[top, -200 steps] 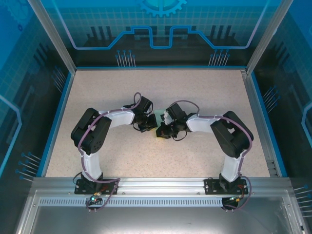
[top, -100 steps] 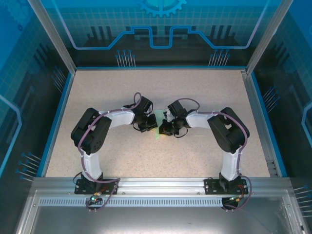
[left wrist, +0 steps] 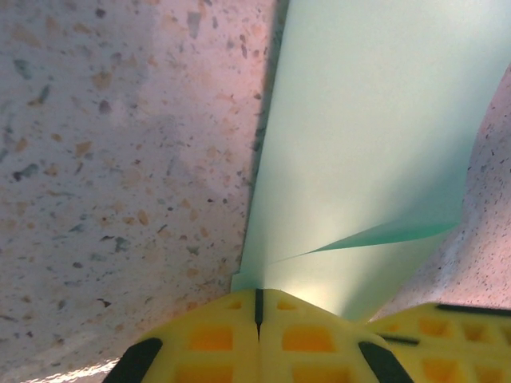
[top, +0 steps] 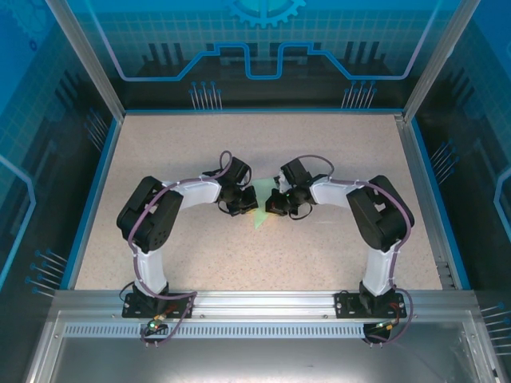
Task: Fold a paper plane with a square sheet of paper (pick it up from the middle)
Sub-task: Third fold the triangle at the center of the table.
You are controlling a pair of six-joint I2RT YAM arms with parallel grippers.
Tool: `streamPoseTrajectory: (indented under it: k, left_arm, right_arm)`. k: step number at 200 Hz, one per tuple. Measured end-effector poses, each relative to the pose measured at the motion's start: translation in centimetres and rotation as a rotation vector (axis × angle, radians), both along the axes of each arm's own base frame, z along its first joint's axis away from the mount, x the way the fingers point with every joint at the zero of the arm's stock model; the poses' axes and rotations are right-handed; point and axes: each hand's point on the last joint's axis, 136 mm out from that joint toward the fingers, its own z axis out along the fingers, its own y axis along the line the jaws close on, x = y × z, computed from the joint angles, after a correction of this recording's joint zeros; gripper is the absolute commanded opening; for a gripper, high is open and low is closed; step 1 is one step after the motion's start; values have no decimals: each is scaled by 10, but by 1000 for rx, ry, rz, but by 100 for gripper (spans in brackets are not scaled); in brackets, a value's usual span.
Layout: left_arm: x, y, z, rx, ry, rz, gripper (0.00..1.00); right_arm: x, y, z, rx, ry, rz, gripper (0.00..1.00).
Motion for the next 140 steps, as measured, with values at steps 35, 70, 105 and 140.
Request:
streamPoseTrajectory:
  k: [35, 70, 105, 140]
  left_arm:
    - [0, -1, 1, 12, -11, -22, 6]
    - [0, -3, 7, 11, -34, -46, 18]
    - [-8, -6, 45, -50, -128, -52, 20]
    - [-33, -17, 47, -124, -131, -57, 13]
  right_arm:
    - [8, -6, -10, -37, 11, -19, 0]
    - [8, -7, -10, -42, 22, -36, 0]
    - [7, -8, -10, -35, 47, -79, 0]
    - [7, -8, -10, -34, 65, -108, 0]
